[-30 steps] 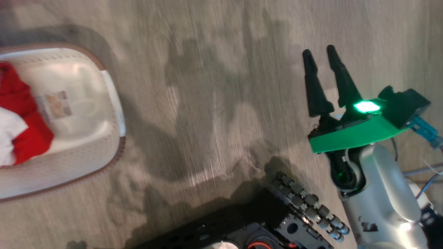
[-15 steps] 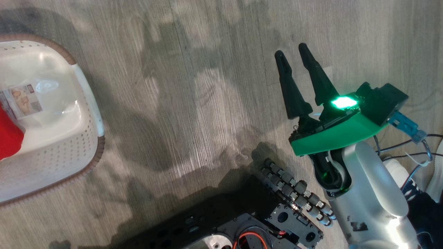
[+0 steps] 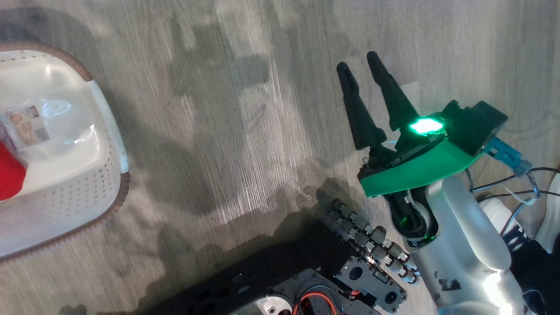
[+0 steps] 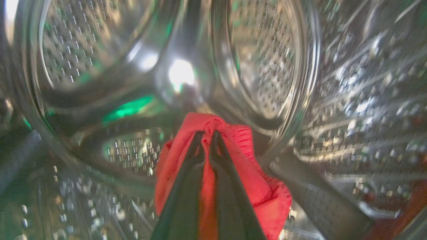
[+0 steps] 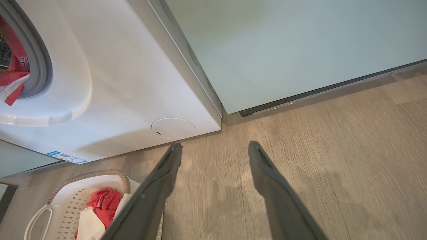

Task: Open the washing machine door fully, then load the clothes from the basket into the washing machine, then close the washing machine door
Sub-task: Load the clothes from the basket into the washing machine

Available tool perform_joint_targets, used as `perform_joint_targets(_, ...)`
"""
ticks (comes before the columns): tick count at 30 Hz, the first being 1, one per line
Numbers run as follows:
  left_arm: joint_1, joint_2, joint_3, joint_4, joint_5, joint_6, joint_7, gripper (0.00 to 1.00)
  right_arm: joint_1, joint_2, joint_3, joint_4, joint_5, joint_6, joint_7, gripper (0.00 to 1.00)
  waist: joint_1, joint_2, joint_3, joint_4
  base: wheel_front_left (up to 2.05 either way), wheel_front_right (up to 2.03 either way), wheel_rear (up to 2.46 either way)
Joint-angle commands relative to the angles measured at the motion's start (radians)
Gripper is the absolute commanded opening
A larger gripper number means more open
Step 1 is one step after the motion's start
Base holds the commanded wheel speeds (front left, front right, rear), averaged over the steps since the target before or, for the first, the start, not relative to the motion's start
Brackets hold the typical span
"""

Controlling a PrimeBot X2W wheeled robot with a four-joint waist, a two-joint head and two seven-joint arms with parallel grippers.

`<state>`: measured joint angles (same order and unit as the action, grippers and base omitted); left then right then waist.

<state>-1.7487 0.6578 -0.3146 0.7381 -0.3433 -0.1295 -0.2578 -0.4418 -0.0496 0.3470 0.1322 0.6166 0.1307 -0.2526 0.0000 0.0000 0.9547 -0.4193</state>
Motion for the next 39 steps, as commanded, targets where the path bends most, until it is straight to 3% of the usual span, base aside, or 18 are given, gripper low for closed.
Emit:
perform_joint_targets(1,-0.028,0.037,0.007,0.007,-0.002,-0.001,-0.004,0.0,0.037,-0.001,0.023,-0.022,0.01,0.0,-0.009,1.0,0.0,0.0,-0.003,-0.007,0.0,0.0,0.0)
perform_joint_targets(2,-0.038,0.035,0.002,0.037,0.0,-0.001,-0.004,0.0,0.037,-0.001,0.024,-0.025,0.013,0.0,-0.009,1.0,0.0,0.0,-0.003,-0.01,0.0,0.0,0.0)
perform_joint_targets(3,-0.05,0.035,-0.005,0.065,0.007,0.0,-0.003,0.32,0.037,-0.001,0.025,-0.028,0.016,0.0,-0.009,1.0,0.0,0.0,-0.003,-0.013,0.0,0.0,0.0)
perform_joint_targets(4,-0.06,0.035,-0.015,0.092,0.016,0.0,0.002,0.93,0.037,-0.001,0.024,-0.029,0.017,0.0,-0.009,1.0,0.0,0.0,-0.004,-0.015,0.0,0.0,0.0)
perform_joint_targets(5,-0.06,0.035,-0.015,0.092,0.016,0.0,0.002,0.93,0.037,-0.001,0.024,-0.029,0.017,0.0,-0.009,1.0,0.0,0.0,-0.004,-0.015,0.0,0.0,0.0)
perform_joint_targets(6,-0.069,0.033,-0.029,0.121,0.024,-0.001,0.015,1.0,0.036,-0.001,0.023,-0.029,0.017,0.0,-0.009,1.0,0.0,0.0,-0.004,-0.017,0.0,0.0,0.0)
perform_joint_targets(15,-0.116,-0.004,-0.097,0.229,0.016,-0.001,0.01,1.0,0.028,-0.001,0.011,-0.022,0.01,0.0,-0.009,1.0,0.0,0.0,-0.025,-0.013,0.0,0.0,0.0)
perform_joint_targets(23,-0.012,-0.027,-0.13,0.202,-0.055,-0.001,-0.003,1.0,0.021,-0.001,-0.037,-0.012,-0.038,0.0,-0.009,1.0,0.0,0.0,-0.095,0.037,0.0,0.0,0.0)
perform_joint_targets(34,0.343,-0.066,-0.084,0.014,-0.118,-0.001,-0.004,1.0,0.053,-0.001,-0.137,0.009,-0.147,0.0,-0.009,1.0,0.0,0.0,-0.249,0.153,0.0,0.0,0.0)
perform_joint_targets(39,0.557,-0.082,-0.02,-0.146,-0.106,0.029,-0.004,1.0,0.079,-0.001,-0.166,0.013,-0.195,0.0,-0.009,1.0,0.0,0.0,-0.302,0.193,0.0,0.0,0.0)
